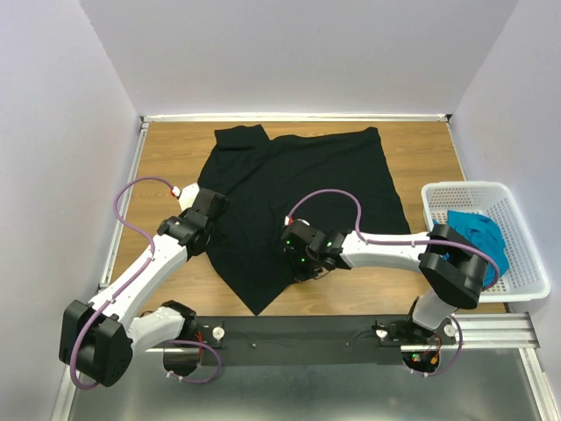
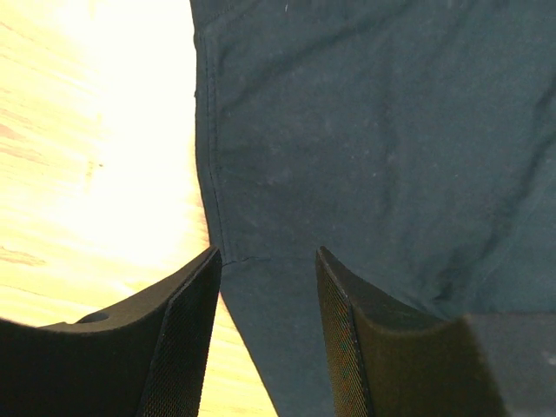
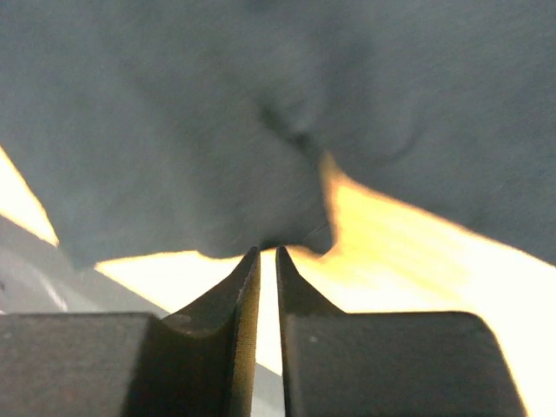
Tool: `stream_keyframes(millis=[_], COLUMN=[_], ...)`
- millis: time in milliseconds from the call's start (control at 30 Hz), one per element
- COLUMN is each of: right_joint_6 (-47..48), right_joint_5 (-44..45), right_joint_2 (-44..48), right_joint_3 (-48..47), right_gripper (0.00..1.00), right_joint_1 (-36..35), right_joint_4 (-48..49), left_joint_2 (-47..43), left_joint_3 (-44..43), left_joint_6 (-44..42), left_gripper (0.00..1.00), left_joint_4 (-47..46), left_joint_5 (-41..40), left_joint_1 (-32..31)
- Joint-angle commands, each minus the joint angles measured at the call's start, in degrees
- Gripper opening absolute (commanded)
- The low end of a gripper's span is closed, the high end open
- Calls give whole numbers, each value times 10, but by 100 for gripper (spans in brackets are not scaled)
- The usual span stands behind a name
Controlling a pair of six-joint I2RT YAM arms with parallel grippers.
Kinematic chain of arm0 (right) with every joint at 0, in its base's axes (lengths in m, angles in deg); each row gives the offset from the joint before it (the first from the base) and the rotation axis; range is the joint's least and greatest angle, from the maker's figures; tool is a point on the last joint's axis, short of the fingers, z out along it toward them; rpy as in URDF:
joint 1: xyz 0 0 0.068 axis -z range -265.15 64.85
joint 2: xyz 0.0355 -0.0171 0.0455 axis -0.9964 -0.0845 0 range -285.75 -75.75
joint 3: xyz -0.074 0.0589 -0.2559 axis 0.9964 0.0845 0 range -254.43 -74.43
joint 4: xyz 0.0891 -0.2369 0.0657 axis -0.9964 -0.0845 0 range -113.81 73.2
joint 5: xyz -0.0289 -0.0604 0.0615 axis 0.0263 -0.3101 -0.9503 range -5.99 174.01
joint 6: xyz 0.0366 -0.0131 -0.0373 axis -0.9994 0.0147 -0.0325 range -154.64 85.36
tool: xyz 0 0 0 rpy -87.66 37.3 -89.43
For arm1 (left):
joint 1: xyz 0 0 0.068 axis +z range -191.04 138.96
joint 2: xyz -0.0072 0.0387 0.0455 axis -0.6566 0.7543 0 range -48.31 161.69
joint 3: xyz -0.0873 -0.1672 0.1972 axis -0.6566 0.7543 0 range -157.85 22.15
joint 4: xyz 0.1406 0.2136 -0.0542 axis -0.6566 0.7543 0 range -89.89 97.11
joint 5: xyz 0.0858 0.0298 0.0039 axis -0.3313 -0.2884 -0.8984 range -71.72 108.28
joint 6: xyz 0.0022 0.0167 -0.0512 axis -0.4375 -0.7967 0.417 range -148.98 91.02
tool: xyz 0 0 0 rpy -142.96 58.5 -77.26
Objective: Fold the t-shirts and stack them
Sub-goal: Flatten the tshirt out
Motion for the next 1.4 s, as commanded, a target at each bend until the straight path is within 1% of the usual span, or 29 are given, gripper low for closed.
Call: stream_keyframes(millis=[0, 67, 100, 133, 167, 233, 267, 333, 367, 400, 433, 467, 533, 567, 700, 767, 900, 933, 967, 1033, 1067, 1100, 1133, 1300, 1367], right_joint_6=[26, 27, 32, 37, 52, 71, 79, 92, 95, 101, 112, 120, 136, 139, 150, 150, 165, 162, 161, 147, 136, 129, 123, 96, 95], right_joint_5=[29, 63, 93, 105, 122, 135, 131, 129, 126, 125, 124, 120, 110, 106, 129, 129, 89, 78, 48, 23, 16, -18, -28, -94, -115], right_joint_2=[36, 62, 68, 75, 83, 91, 99, 108, 116, 119, 119, 116, 112, 105, 82, 62, 30, 25, 21, 22, 23, 25, 27, 51, 77], right_joint_3=[-41, -50, -60, -62, -61, -54, -49, -29, -21, -17, -11, -12, -15, -16, -10, -5, 15, 27, 35, 51, 66, 72, 79, 111, 118], right_gripper=[24, 27, 33, 37, 44, 50, 56, 60, 64, 65, 67, 70, 74, 78, 84, 85, 86, 86, 86, 86, 86, 86, 86, 86, 86], right_joint_1=[-20, -17, -7, 1, 24, 53, 88, 125, 144, 179, 196, 221, 238, 246, 258, 261, 266, 266, 265, 266, 266, 266, 266, 265, 265], right_joint_4=[-57, -74, -82, -90, -99, -106, -111, -113, -113, -113, -113, -115, -117, -117, -116, -116, -115, -116, -118, -127, -136, -142, -148, -207, -236], left_joint_2=[-1, 16, 23, 32, 51, 88, 103, 154, 173, 191, 228, 245, 290, 302, 359, 382, 388, 382, 368, 351, 328, 316, 293, 245, 221], left_joint_3=[-27, -37, -42, -53, -62, -71, -77, -95, -100, -107, -119, -124, -139, -141, -141, -133, -106, -84, -71, -42, -34, -28, -21, -22, -21], left_joint_6=[-18, -28, -39, -45, -58, -66, -73, -73, -73, -72, -57, -51, -27, -21, -7, -3, -1, -2, -7, -24, -28, -35, -43, -65, -70], left_gripper=[56, 57, 57, 57, 59, 59, 60, 61, 61, 61, 61, 62, 61, 61, 61, 61, 61, 61, 61, 61, 61, 61, 61, 61, 61], left_joint_4=[-1, -11, -17, -23, -38, -53, -65, -75, -84, -89, -89, -87, -84, -87, -89, -80, -53, -52, -54, -50, -45, -42, -40, -11, 6], left_joint_5=[-32, -31, -25, -22, -23, -28, -30, -29, -24, -18, -17, -12, -16, -25, -29, -23, -25, -23, -17, 3, 5, 10, 12, 45, 48], left_joint_1=[-2, -3, -2, -3, -3, -2, -2, -2, -1, 0, 4, 6, 7, 8, 14, 16, 25, 33, 37, 51, 66, 74, 87, 96, 97])
